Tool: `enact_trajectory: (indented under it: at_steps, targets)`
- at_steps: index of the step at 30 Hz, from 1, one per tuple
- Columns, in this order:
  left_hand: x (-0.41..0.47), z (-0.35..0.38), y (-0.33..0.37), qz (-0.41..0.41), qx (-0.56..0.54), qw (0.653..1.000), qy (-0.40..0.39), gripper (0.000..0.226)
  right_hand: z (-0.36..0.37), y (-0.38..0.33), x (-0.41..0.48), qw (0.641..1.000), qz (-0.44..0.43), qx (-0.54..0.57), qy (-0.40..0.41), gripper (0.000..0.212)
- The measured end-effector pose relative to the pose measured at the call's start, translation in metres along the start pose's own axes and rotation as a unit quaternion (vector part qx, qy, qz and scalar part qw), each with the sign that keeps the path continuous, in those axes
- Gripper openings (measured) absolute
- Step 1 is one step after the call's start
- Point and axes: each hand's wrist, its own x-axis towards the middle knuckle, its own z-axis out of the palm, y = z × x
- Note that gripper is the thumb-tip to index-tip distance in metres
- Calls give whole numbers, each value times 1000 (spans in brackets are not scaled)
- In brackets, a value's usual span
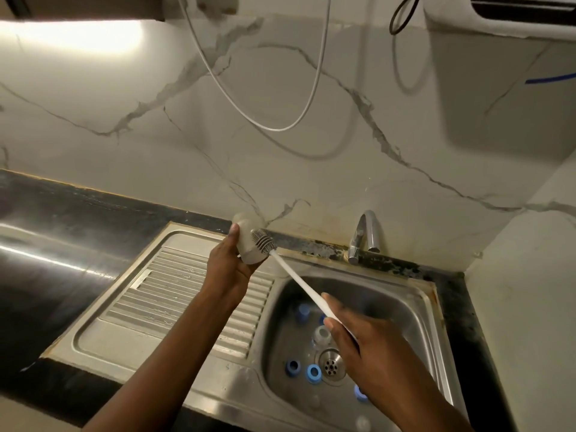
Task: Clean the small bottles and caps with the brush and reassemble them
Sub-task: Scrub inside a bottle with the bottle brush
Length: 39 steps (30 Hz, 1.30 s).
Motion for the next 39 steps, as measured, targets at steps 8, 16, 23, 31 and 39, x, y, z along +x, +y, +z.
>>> enact_trajectory:
  at_steps: [8,16,23,31,39]
  targets:
    - [-5,11,-17,-13,29,999,-41,42,-4,-16,31,999,30,8,27,51]
    - [14,-3,3,-24,-37,999,12,46,7,-18,31,999,19,28,2,50]
    - [18,-5,5,-33,-73,997,11,33,14,-9,14,999,31,31,5,49]
    - [1,8,-21,-72,-72,993,-64,38,0,-15,40,998,42,28,35,50]
    - [18,5,11,-37,-125,991,-7,40,5,-6,13,999,36,27,6,49]
